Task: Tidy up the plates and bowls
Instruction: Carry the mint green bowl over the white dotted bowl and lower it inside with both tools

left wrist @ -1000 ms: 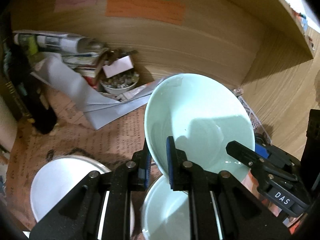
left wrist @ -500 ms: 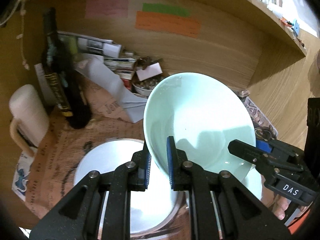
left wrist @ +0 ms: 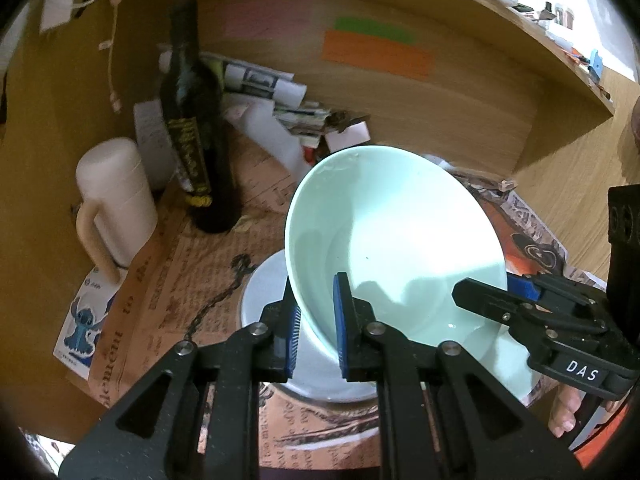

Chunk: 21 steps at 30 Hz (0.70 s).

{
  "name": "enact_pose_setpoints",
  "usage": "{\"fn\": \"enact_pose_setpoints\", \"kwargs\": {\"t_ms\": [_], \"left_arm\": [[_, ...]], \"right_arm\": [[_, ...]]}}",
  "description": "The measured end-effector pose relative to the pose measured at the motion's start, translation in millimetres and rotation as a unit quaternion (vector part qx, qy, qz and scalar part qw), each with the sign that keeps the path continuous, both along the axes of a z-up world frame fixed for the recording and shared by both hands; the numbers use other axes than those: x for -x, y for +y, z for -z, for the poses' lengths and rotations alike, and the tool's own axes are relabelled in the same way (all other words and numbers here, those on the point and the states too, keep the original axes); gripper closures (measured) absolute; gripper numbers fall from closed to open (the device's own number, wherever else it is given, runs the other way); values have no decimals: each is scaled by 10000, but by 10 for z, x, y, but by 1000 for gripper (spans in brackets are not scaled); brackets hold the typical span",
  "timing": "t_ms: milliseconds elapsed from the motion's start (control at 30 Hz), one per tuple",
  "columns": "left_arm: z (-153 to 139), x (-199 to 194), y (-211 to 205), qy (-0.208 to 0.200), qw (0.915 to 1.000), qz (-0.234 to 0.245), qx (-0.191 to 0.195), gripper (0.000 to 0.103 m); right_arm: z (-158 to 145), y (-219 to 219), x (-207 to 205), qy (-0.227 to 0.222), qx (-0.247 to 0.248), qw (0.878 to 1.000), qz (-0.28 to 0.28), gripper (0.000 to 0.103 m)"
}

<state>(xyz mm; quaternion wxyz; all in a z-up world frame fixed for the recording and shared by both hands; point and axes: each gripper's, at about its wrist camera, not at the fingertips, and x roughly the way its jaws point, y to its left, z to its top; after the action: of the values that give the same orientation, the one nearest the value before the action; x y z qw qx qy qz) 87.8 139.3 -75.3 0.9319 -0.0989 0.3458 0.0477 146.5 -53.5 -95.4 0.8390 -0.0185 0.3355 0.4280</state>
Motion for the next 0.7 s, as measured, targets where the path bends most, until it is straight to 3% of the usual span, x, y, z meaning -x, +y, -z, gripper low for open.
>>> {"fn": "enact_pose_setpoints", "kwargs": {"t_ms": [367, 700], "left_arm": [[325, -7, 169, 416, 9989, -80, 211, 89], [369, -20, 194, 403, 9991, -51, 116, 86]], "right_arm": [[232, 194, 11, 255, 209, 9994, -102, 72], [349, 287, -4, 186, 515, 9984, -137, 72]]}}
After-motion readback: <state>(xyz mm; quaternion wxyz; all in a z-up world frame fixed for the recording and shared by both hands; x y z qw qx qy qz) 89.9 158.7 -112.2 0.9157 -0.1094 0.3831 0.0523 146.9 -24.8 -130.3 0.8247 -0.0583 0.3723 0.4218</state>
